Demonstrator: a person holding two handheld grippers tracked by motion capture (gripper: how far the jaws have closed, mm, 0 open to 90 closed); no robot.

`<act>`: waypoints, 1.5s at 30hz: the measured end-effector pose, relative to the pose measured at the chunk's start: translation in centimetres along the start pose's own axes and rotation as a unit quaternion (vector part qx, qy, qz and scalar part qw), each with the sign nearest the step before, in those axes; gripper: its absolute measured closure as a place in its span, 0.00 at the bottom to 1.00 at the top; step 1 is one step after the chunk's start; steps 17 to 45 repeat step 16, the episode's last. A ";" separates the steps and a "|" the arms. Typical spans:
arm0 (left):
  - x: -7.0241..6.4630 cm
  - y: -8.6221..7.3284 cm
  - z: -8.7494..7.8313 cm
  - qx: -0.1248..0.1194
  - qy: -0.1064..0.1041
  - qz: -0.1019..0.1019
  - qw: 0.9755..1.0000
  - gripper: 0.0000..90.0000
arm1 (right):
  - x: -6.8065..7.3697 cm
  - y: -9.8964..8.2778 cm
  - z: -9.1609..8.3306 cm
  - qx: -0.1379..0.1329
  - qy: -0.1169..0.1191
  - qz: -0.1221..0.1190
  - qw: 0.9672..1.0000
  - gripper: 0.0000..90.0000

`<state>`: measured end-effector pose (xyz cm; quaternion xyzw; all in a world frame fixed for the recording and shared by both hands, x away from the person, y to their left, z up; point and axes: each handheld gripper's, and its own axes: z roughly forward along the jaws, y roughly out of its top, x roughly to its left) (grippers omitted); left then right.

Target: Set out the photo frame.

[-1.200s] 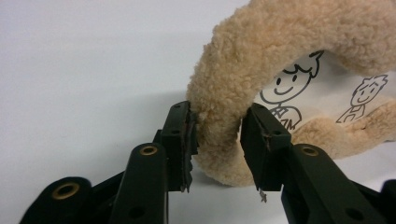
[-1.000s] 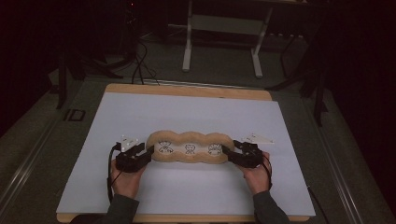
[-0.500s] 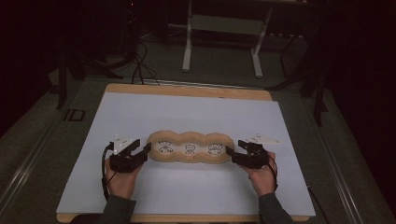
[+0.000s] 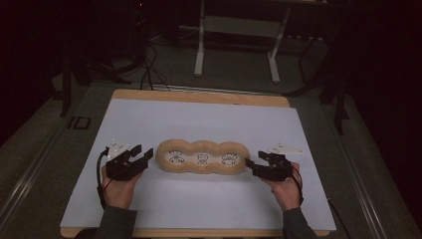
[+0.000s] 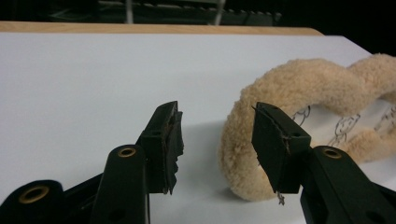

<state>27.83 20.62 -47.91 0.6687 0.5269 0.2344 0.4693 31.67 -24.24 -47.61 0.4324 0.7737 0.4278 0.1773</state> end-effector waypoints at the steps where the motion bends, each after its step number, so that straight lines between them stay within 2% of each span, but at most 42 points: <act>1: 0.2 0.0 0.0 0.004 0.000 0.003 1.000 0.58 | -0.2 -0.1 -0.1 0.002 -0.002 0.002 1.000 0.41; 8: 1.7 -0.2 0.2 0.023 0.014 0.015 1.000 0.56 | -1.6 -0.6 -0.6 0.013 -0.009 0.013 1.000 0.41; 16: 2.6 -0.8 0.9 0.044 0.039 0.030 0.998 0.55 | -3.0 -1.5 -0.6 0.029 -0.028 0.020 0.999 0.41; 45: 2.6 -0.8 0.9 0.044 0.039 0.030 0.998 0.55 | -3.0 -1.5 -0.6 0.029 -0.028 0.020 0.999 0.41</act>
